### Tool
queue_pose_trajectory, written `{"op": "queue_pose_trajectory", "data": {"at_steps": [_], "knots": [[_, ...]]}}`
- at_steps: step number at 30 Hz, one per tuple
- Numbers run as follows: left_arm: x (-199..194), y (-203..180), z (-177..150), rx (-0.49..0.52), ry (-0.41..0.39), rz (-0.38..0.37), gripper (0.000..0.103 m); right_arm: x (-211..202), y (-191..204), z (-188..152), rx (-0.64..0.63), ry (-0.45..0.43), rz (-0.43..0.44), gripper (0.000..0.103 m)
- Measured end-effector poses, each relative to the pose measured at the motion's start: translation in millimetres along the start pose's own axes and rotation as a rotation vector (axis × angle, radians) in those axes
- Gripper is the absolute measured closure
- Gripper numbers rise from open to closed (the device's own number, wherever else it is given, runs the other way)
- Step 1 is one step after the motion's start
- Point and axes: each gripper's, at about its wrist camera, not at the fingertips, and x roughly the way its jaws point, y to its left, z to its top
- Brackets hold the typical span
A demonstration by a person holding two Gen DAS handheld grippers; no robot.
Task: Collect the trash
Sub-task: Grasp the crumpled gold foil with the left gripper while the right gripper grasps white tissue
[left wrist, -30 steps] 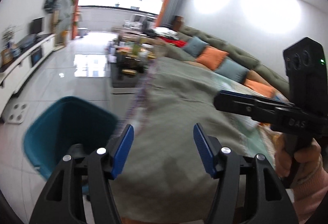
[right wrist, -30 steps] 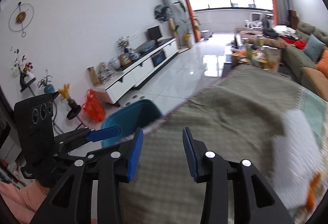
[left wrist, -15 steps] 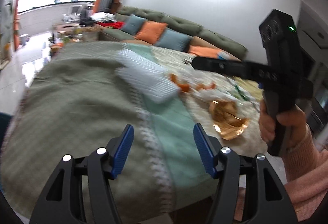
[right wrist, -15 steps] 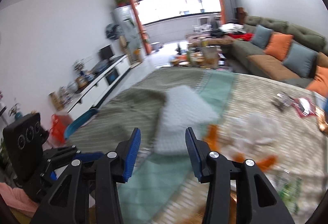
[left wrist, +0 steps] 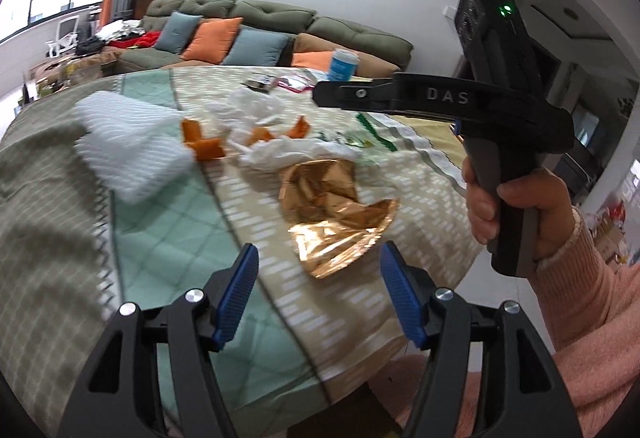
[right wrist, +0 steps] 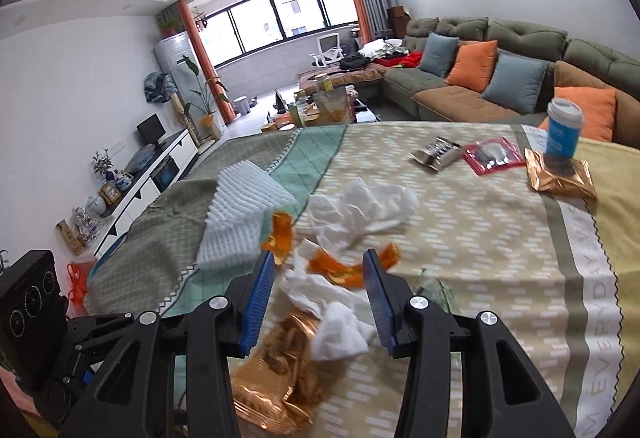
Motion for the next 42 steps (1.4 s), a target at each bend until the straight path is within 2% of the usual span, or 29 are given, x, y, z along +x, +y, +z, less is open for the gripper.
{"op": "queue_pose_trajectory", "data": {"at_steps": [6,10,12,18,21,30,32,38,41,42], "knots": [[20.1,-11.9,-0.8,0.036,0.044,0.0,0.035,0.2,-8.1,-6.8,0.028,0.006,-0.002,0.056],[31.6,-13.8,-0.7,0.055,0.061,0.044,0.037,-0.9,-11.2,-9.3,0.04,0.006,0.005,0.056],[33.4,-12.8,-0.6,0.067,0.06,0.073,0.052,-1.0,-11.7,-10.4,0.043,0.008,0.009,0.056],[29.9,-5.7,0.2,0.068,0.056,0.074,0.073,0.4,-11.8,-11.3,0.046,0.012,0.017,0.056],[26.4,-4.9,0.3,0.066,0.049,0.07,0.078,3.3,-11.1,-13.5,0.041,0.024,0.022,0.056],[2.4,1.9,-4.9,0.037,0.007,0.086,0.081,17.3,-7.3,-15.5,0.032,0.057,0.034,0.056],[-5.7,6.1,-6.1,0.024,-0.003,0.094,0.086,20.6,-4.0,-17.1,0.012,0.071,0.027,0.056],[-23.8,24.2,-11.3,-0.029,-0.022,0.128,0.087,31.6,-0.8,-23.6,-0.009,0.123,-0.001,0.057],[-32.5,29.5,-12.3,-0.045,-0.037,0.139,0.087,31.9,2.0,-25.1,-0.02,0.131,-0.006,0.064],[-36.3,31.0,-12.5,-0.048,-0.046,0.147,0.087,31.4,3.6,-25.0,-0.026,0.131,-0.006,0.07]]}}
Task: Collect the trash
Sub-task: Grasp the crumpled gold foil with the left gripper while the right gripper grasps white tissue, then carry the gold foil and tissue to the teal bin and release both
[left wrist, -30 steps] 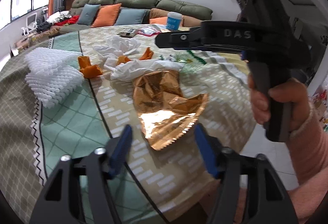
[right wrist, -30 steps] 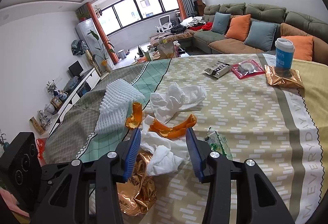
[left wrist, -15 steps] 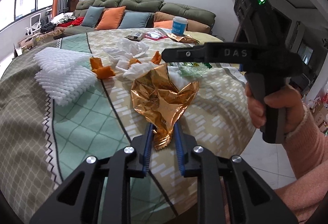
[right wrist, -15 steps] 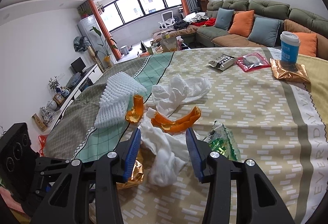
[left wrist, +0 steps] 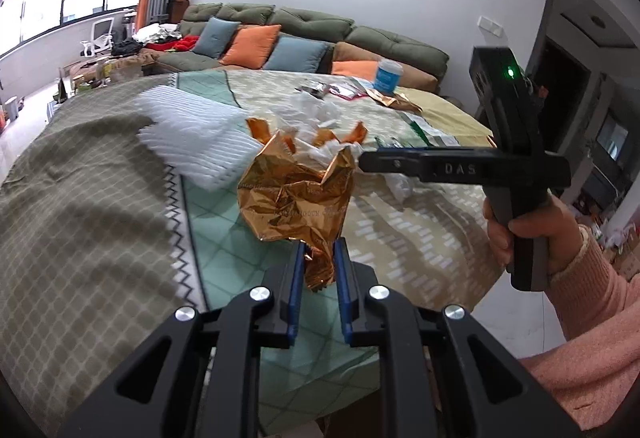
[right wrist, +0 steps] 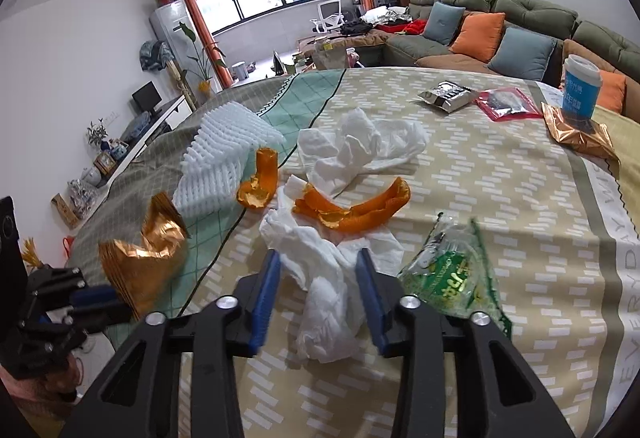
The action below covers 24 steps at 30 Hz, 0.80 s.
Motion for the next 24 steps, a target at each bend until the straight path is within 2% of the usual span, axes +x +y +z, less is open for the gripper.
{"op": "queue_pose_trajectory", "data": {"at_steps": [3,4,9,24], "knots": [[-8.3,4.8,0.1,-0.013,-0.016,0.01,0.087,-3.2,6.3,2.1,-0.023,-0.004,0.007,0.095],[-11.9,7.3,-0.5,-0.019,-0.022,0.015,0.087,-4.8,8.2,3.1,-0.031,-0.006,0.008,0.097],[-27.9,20.4,-2.1,-0.046,-0.046,0.044,0.087,-13.4,19.8,9.5,-0.057,-0.026,0.04,0.099],[-79.1,66.2,-6.0,-0.151,-0.142,0.176,0.087,-32.6,67.0,34.4,-0.104,-0.106,0.208,0.101]]}}
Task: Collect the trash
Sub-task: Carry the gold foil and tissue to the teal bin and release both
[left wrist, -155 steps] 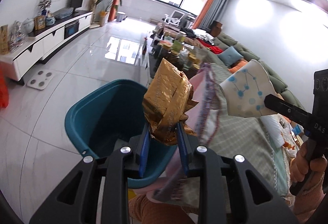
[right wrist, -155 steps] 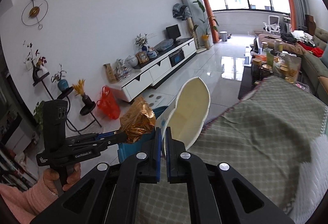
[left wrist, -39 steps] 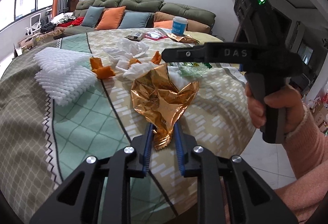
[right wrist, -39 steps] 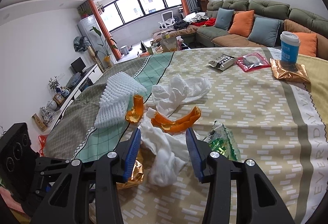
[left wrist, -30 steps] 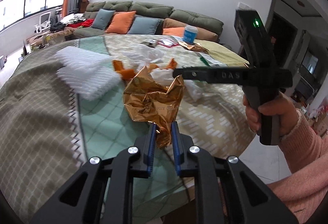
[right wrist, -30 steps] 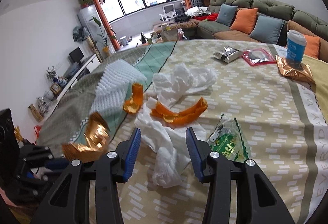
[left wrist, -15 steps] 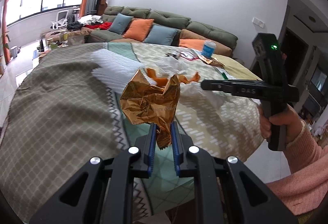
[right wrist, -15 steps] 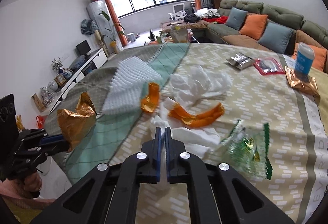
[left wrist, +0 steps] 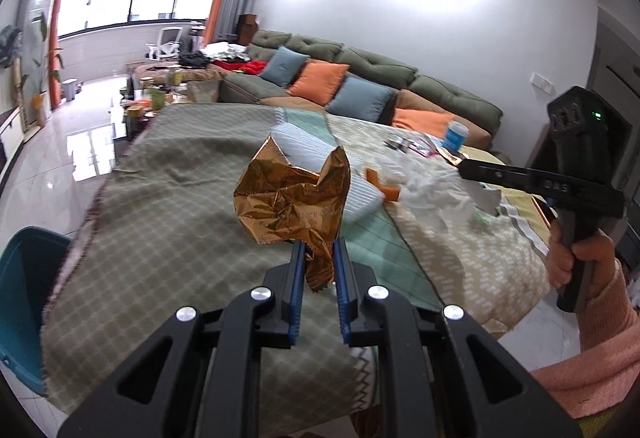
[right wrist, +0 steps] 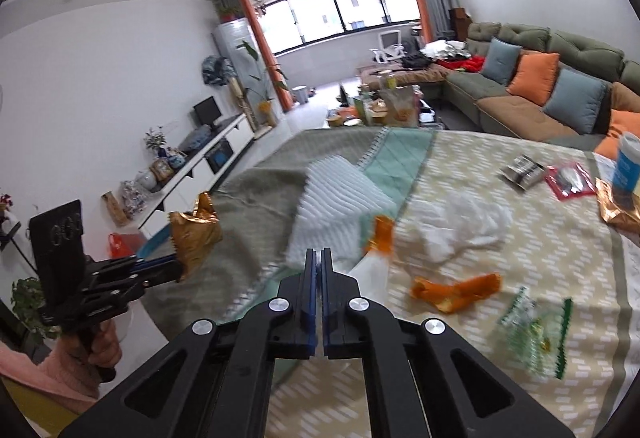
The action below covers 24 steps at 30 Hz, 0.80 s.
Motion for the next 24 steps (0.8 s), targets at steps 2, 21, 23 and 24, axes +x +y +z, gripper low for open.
{"op": "queue_pose_trajectory", "data": {"at_steps": [2,21,23,24], "knots": [[-5.7,8.7,1.6,-0.015,-0.011,0.024,0.088,4.2,9.1,4.5,-0.012,-0.005,0.038,0.101],[-75.8,102.0,3.8,-0.147,-0.109,0.309,0.087,87.0,113.5,65.7,-0.152,0.023,0.387,0.101],[-81.3,113.8,2.4,-0.165,-0.11,0.334,0.087,100.2,128.9,71.9,-0.17,0.034,0.424,0.101],[-83.7,120.4,1.5,-0.176,-0.11,0.343,0.087,105.3,133.6,73.1,-0.173,0.04,0.438,0.101]]}}
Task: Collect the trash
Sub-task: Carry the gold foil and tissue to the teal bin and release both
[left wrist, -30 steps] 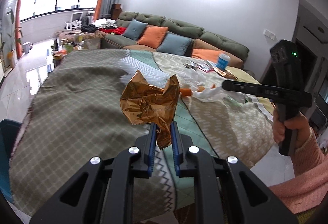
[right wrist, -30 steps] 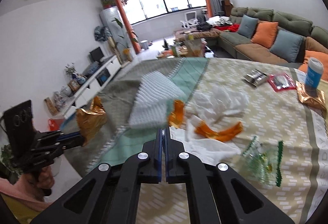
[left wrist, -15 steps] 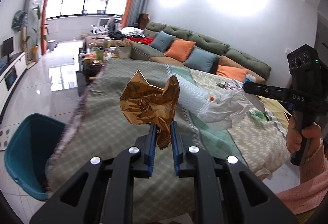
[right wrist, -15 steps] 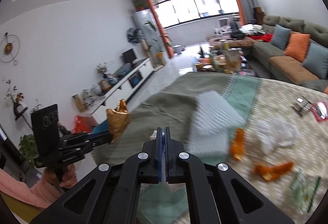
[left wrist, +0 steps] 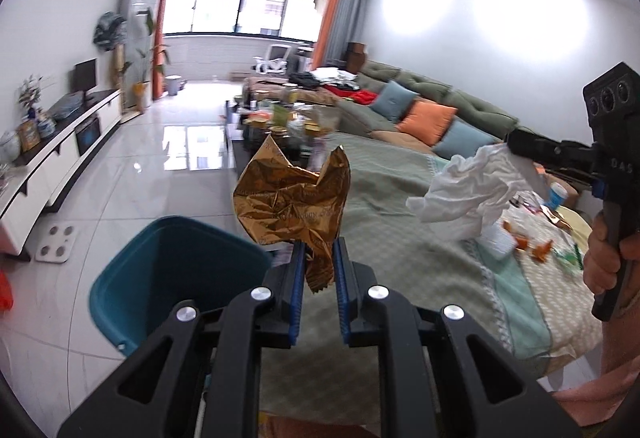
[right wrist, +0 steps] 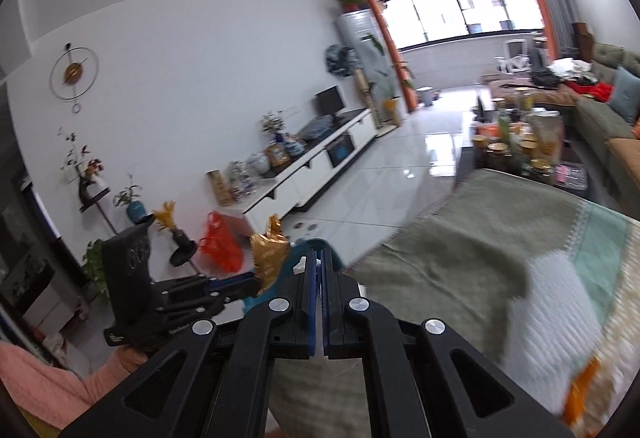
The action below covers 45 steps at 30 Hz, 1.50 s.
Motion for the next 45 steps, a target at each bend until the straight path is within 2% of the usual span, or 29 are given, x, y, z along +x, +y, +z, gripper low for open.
{"op": "queue_pose_trajectory", "data": {"at_steps": [3,10,25,30,33,35,37,45], "knots": [[2.1,22.9,0.6,-0.03,0.011,0.045,0.087,28.3,10.7,10.1,-0.012,0.025,0.055,0.101],[12.9,63.9,-3.6,-0.097,0.053,0.103,0.087,80.0,28.3,21.2,-0.028,0.06,0.117,0.101],[44.7,101.2,-26.0,-0.175,0.154,0.152,0.086,176.4,34.0,8.2,0.017,0.221,0.113,0.1],[51.9,108.6,-30.4,-0.196,0.178,0.181,0.078,198.0,28.6,-0.7,0.042,0.273,0.083,0.099],[54.2,112.8,-31.1,-0.216,0.18,0.195,0.073,204.5,23.5,-7.1,0.057,0.295,0.069,0.097],[53.6,112.0,-30.4,-0.227,0.175,0.2,0.072,206.0,21.4,-10.4,0.065,0.302,0.058,0.09],[52.6,112.6,-30.8,-0.236,0.172,0.204,0.07,205.6,21.0,-10.1,0.075,0.298,0.06,0.078],[43.5,104.0,-29.1,-0.244,0.148,0.211,0.065,184.8,19.4,-6.7,0.071,0.257,0.064,0.078]]}}
